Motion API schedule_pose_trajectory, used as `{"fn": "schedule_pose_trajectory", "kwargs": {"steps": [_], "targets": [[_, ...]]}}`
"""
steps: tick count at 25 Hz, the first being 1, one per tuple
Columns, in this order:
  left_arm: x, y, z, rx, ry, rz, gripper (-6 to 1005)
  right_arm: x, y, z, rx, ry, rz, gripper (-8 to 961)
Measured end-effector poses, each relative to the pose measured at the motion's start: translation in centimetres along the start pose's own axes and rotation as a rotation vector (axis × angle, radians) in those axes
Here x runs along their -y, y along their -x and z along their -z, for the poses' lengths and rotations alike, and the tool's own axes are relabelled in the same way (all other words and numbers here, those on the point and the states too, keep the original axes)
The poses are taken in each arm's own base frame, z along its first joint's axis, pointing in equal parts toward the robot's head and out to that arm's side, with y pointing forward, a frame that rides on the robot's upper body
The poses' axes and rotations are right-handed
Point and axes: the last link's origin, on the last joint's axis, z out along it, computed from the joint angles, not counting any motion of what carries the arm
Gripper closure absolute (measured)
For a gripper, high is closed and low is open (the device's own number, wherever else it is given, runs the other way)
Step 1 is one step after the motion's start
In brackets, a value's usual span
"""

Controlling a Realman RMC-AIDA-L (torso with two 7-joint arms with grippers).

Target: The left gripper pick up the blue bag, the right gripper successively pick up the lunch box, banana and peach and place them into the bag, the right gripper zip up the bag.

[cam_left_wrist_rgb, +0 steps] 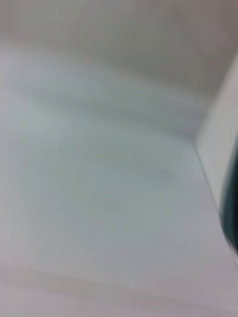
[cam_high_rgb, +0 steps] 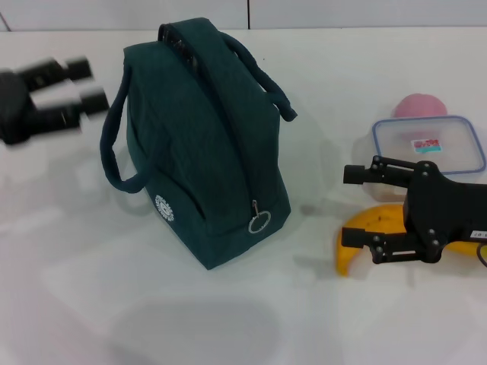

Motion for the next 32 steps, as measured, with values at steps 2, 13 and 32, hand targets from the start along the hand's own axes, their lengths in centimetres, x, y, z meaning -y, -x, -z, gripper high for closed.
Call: {"fn": "schedule_pose_trajectory", "kwargs": {"steps": [2, 13, 32], "targets": [[1.4, -1.1, -0.1, 0.068, -0.086, 0.031, 174, 0.1, 0.0, 0.1, 0.003, -0.012, -0.002, 108], [0.3, -5.8, -4.9, 0.439, -0.329, 0.075, 191, 0.5, -1.2, 0.6, 0.017, -0.109, -0.009, 109], [-0.1, -3.9, -7.4, 0.433, -0.312, 0.499, 222, 0.8, -1.5, 1.1, 0.006, -0.150, 0.040, 108]]}}
